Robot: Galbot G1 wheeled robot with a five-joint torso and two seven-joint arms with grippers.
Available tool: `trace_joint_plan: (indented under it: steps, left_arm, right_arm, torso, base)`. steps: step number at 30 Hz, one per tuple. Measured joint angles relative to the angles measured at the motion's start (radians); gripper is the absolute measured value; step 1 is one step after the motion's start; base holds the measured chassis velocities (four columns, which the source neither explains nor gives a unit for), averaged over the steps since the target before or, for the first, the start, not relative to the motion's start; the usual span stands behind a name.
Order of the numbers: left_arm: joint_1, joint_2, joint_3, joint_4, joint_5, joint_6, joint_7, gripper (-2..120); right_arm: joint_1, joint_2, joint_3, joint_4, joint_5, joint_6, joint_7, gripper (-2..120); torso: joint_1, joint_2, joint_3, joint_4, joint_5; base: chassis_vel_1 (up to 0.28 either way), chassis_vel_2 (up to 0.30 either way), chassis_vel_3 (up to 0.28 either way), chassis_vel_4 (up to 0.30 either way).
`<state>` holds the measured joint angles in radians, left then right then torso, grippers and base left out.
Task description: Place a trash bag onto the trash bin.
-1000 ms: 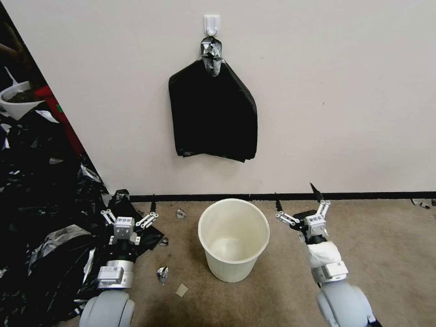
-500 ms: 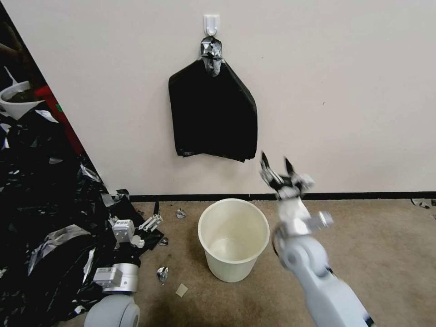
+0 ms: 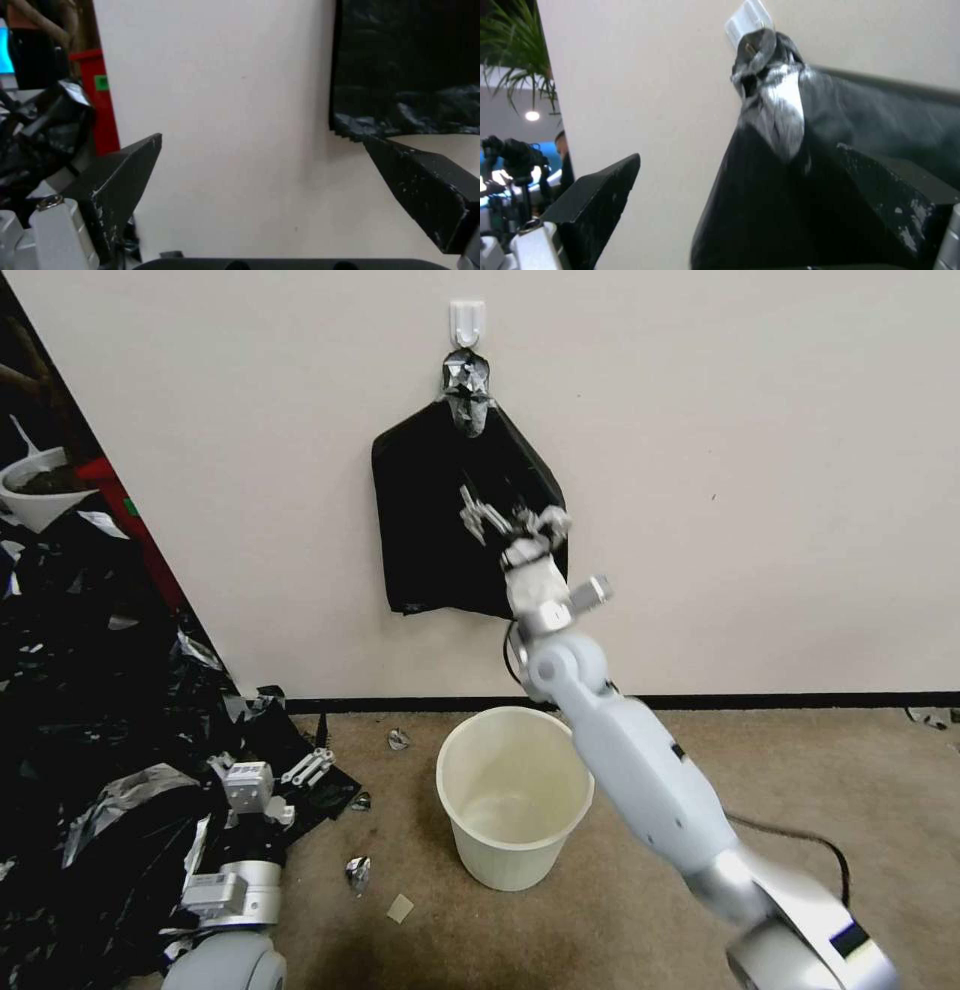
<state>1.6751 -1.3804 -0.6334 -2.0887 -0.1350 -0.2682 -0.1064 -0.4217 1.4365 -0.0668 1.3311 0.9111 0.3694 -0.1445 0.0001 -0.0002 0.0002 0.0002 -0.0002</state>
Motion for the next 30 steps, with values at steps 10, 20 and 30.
trace_joint_plan:
  steps: [10, 20, 30]
  left_arm:
    - [0.005, -0.01, -0.004, 0.002, 0.011, -0.014, 0.0, 100]
    - [0.017, -0.015, -0.011, 0.004, 0.024, -0.026, -0.001, 100]
    - [0.026, -0.017, -0.01, 0.004, 0.038, -0.036, -0.002, 100]
  right_arm:
    - [0.098, 0.009, -0.026, -0.105, -0.006, 0.006, -0.014, 100]
    - [0.115, 0.014, -0.045, -0.113, 0.012, 0.007, -0.046, 77]
    - [0.136, 0.034, -0.027, -0.131, 0.026, 0.007, -0.044, 75]
  torso:
    - [0.0, 0.0, 0.0, -0.0002, 0.0002]
    - [0.0, 0.0, 0.0, -0.0003, 0.0002]
    - [0.0, 0.0, 0.0, -0.0002, 0.0001]
  base:
    - [0.0, 0.0, 0.0, 0.0]
    - [0.0, 0.0, 0.0, 0.0]
    - [0.0, 0.0, 0.0, 0.0]
